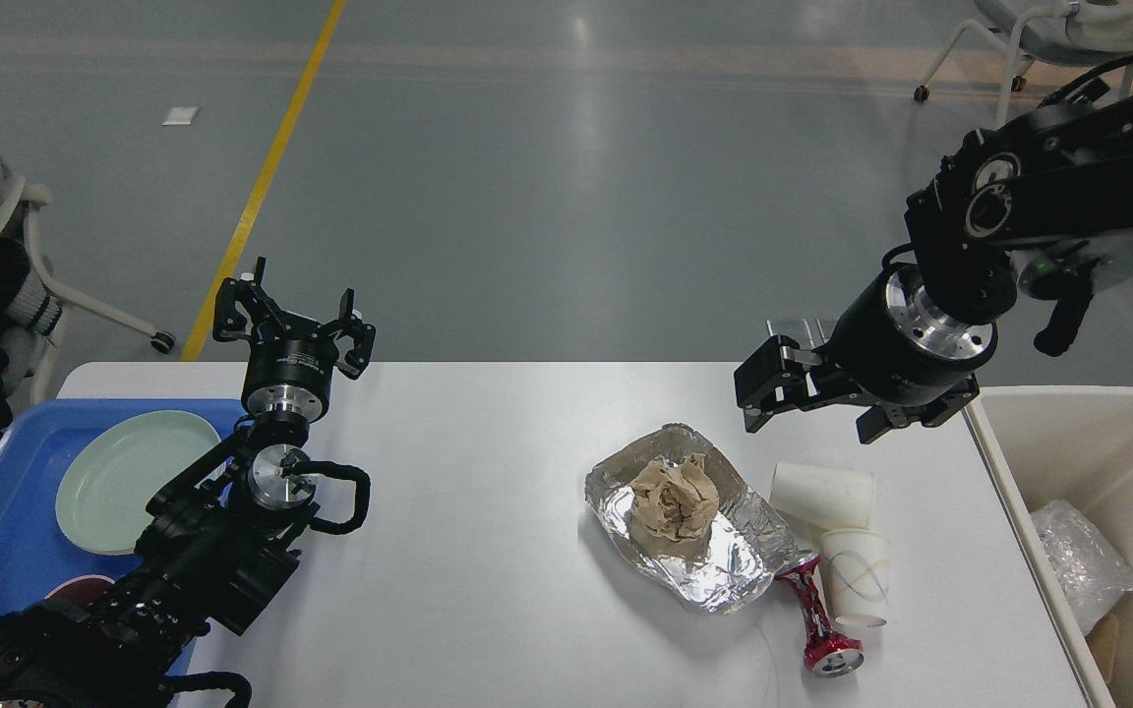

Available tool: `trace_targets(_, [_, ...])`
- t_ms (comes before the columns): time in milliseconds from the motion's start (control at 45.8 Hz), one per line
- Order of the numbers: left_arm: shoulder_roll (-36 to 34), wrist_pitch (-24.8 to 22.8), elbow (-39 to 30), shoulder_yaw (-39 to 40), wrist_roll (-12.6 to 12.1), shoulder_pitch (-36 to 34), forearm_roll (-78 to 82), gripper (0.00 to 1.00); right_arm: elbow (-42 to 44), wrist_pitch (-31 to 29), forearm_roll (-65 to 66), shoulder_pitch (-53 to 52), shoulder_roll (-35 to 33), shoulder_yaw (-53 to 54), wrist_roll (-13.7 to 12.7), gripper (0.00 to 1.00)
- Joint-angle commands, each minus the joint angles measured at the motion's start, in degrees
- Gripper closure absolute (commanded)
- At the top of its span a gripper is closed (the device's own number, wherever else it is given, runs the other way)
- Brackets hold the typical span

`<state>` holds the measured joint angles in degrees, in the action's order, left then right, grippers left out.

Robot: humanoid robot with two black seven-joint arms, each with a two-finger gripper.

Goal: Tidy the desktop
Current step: 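Move the right gripper back down to the white paper cup, then grasp the white paper cup with the right gripper and lift it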

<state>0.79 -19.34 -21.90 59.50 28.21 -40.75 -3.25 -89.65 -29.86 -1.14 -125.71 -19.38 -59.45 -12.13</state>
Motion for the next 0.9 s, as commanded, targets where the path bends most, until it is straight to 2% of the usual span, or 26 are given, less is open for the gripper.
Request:
trace_targets(0, [0.00,0.00,0.01,0.00,0.00,-0.03,0.00,0.00,7.20,0.33,4.03,7.57,0.04,-0.58,0.08,0.00])
trace_targets(153, [0.00,0.00,0.01,0.00,0.00,-0.03,0.00,0.00,15.11,2.34,9.22,16.97,-0.22,-0.49,0.08,0.00])
trace_targets(437, [0.00,0.00,0.01,0.00,0.00,-0.03,0.00,0.00,31.55,4.46,9.40,33.59,1.62,0.30,0.35,0.00])
trace_targets(743, [0.00,0.00,0.01,0.00,0.00,0.06,0.00,0.00,43.33,5.51,9.40,47.21,1.71,2.58,1.05,0.00])
trace_targets(874, [0.00,0.00,-0.07,0.00,0.00,-0.03,0.00,0.00,46.85,5.43,9.31,51.96,1.71,5.04,1.14,0.03])
